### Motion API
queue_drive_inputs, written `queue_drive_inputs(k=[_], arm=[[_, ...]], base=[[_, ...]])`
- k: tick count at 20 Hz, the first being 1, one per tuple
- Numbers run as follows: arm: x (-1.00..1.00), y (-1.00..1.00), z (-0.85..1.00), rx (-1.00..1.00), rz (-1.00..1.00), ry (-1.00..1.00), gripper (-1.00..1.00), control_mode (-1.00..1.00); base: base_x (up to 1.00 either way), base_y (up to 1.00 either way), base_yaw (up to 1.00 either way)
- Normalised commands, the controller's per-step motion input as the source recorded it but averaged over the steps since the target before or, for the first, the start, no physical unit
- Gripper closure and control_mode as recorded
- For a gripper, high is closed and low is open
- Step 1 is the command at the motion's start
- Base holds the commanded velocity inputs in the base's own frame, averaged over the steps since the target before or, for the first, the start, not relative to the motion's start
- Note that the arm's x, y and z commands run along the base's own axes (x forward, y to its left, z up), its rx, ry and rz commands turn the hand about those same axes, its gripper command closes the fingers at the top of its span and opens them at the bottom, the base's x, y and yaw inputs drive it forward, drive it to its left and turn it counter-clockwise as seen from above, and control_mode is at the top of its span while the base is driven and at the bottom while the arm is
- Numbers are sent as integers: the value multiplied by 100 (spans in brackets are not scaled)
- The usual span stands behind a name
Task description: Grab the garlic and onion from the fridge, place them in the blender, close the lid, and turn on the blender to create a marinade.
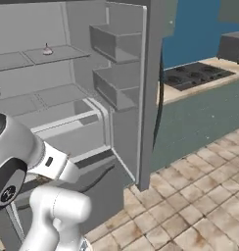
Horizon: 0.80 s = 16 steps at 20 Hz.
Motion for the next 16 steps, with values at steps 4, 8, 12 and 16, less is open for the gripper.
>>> queue_drive_inputs(k=[4,8,12,16], arm=[[0,0,0,0,0,0,100,100],[0,0,0,0,0,0,100,100],[0,0,0,0,0,0,100,100],[0,0,0,0,0,0,100,100]], base=[[-60,30,-79],[-3,-13,-84],[0,-29,-80],[46,-3,-62]])
